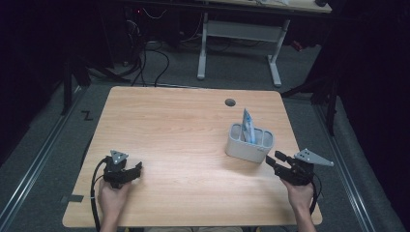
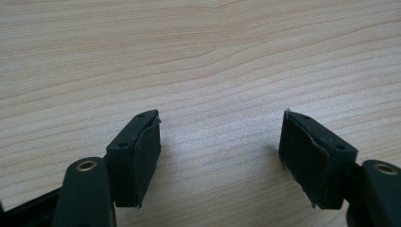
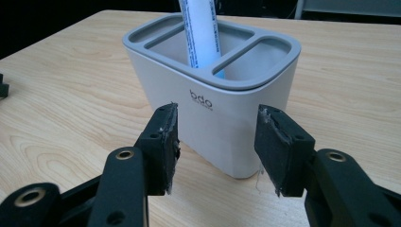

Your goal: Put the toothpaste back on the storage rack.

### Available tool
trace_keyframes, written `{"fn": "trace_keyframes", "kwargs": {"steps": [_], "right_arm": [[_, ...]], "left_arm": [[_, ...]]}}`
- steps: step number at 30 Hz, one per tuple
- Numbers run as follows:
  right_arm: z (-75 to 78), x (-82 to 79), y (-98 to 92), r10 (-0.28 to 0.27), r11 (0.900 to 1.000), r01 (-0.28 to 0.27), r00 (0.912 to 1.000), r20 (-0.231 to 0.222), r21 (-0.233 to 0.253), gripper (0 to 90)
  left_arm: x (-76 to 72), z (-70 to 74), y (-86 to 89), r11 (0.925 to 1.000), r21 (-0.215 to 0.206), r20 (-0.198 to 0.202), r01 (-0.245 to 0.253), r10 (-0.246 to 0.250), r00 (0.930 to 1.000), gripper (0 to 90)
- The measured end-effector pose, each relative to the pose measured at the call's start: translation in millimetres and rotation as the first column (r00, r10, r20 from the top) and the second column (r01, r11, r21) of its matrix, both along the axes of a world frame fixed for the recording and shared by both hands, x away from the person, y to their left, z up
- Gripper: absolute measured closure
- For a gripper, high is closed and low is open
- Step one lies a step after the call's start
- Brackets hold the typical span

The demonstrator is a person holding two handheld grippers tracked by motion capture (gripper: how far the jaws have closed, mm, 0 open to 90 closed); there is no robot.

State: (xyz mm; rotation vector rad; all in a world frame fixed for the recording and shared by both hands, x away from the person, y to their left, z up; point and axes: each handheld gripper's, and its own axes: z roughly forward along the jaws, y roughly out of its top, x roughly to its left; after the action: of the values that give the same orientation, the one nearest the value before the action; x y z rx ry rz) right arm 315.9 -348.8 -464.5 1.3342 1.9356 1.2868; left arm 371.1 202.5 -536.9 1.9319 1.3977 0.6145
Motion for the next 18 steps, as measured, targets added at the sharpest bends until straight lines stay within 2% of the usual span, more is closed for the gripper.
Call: {"fn": "trace_keyframes", "kwargs": {"steps": [8, 14, 18], "right_arm": [[-10.6, -0.4, 3.8, 0.002, 1.000, -0.003, 0.9997, -0.026, -0.017, 52.4], [-19.2, -2.3, -0.2, -0.016, 1.000, 0.015, 0.9988, -0.047, -0.015, 54.1], [-25.6, -3.3, 0.0, -0.018, 0.999, 0.016, 0.9979, -0.062, -0.036, 54.6]], "left_arm": [[0.0, 0.0, 0.0, 1.0000, 0.000, 0.000, 0.000, 0.000, 1.0000, 30.4], [-0.1, 0.0, -0.1, 1.0000, 0.000, -0.001, 0.000, 0.000, 1.0000, 30.3], [-0.1, 0.0, -0.1, 1.0000, 0.000, -0.001, 0.001, -0.001, 1.0000, 30.2]]}}
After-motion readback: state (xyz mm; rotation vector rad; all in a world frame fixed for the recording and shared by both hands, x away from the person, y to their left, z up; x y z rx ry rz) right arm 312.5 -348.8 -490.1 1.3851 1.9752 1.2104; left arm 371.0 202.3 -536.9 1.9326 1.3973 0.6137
